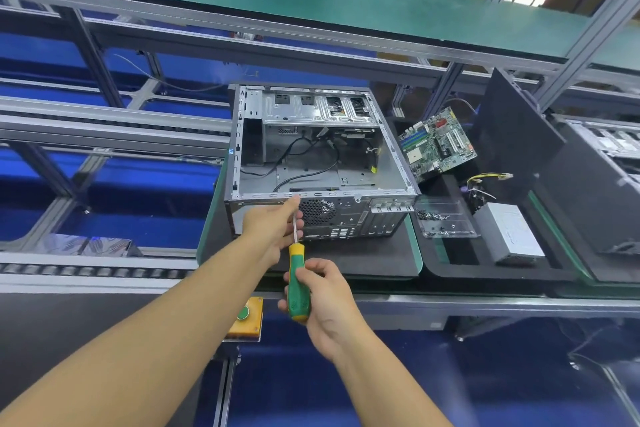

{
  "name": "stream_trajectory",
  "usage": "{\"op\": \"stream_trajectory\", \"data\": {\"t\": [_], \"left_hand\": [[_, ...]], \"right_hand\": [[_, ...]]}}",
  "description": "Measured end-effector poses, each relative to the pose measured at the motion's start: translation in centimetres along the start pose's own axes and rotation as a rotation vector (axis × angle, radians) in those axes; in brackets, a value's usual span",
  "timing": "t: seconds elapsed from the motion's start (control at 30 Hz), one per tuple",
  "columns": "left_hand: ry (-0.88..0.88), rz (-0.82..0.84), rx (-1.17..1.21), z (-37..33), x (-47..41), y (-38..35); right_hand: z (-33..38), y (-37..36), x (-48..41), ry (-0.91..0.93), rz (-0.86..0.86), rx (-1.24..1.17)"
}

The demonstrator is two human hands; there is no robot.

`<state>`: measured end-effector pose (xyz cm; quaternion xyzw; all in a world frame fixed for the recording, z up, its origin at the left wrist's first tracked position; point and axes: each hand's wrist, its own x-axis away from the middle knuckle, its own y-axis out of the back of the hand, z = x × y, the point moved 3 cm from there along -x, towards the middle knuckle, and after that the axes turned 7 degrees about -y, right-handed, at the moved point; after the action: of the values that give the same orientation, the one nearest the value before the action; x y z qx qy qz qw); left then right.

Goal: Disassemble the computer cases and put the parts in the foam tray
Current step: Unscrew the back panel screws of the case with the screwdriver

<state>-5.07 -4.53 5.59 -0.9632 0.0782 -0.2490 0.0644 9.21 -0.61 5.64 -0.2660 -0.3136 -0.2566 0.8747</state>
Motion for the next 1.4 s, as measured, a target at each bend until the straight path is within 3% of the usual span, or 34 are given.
{"op": "stream_trajectory", "data": {"t": [0.47,0.67,0.8,0.97,1.1,1.23,1.4], "left_hand": [[-0.051,0.084,0.114,1.2,0.5,-0.8],[-0.039,0.118,0.065,2.4,2.1,-3.5],[0.013,0.471,-0.143,3.9,4.2,-8.3],[-0.014,0.58,-0.17,5.4,4.7,-15.3],[-0.084,0.564,-0.396,8.1,4.2,-22.3],[-0.372,0.396,-0.839,9.2,1.3,-28.7],[-0.482,0.338,-1.039,9.7,-2.8,-33.9]], "right_hand": [[0.0,2.1,0.1,0.03,-0.002,0.082],[2.8,4.9,0.6,0.099,0.025,0.007],[6.3,7.7,0.6,0.167,-0.011,0.006],[11.1,13.6,0.3,0.242,-0.077,-0.019],[14.5,20.7,-0.2,0.282,-0.176,-0.046],[17.6,27.3,-1.1,0.279,-0.301,0.013],[20.3,32.1,-2.6,0.269,-0.32,0.034]]}}
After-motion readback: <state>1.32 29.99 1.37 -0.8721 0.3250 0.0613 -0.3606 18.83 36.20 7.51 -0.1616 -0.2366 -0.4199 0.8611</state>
